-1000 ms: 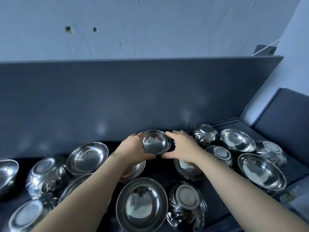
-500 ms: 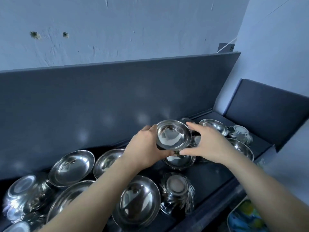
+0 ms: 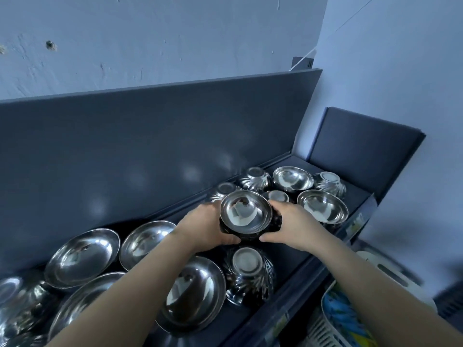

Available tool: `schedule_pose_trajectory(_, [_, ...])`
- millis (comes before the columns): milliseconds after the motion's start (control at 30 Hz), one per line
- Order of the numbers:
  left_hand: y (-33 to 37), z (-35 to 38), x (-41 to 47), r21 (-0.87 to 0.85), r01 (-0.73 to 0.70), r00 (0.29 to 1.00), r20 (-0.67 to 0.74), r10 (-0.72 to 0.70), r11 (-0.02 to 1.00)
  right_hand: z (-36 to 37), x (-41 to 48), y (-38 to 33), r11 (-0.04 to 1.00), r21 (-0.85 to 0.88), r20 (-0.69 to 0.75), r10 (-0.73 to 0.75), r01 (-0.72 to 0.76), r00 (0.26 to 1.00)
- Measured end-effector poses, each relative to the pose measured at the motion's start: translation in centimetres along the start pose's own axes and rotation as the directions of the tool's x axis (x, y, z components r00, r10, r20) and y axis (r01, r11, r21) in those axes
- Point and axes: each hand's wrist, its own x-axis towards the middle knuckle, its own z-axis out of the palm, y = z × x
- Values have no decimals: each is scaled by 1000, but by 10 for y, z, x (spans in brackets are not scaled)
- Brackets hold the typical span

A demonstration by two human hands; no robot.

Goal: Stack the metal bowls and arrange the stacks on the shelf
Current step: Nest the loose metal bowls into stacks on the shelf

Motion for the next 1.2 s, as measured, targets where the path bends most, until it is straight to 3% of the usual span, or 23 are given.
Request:
schedule_pose_trajectory(300, [7,-11,-3,-184,-47,993,-111,27,982,1,-2,-3,982,186,-41,28,-20,999])
schedule_pose_trajectory(600, [72,-40,57,-212,-135,963,-260,77,968,-80,24,38,981,195,-211,22,20,977])
schedule_pose_trajectory(933, [114,20,166,-270,-35,981,-195,-18,962,-101,98,141,986,165,-82,16,-2,996])
schedule_pose_trajectory(1200, [110,37,175,-249,58,989,-116,-90,967,-78,116,161,993,113,-16,-34,36,999])
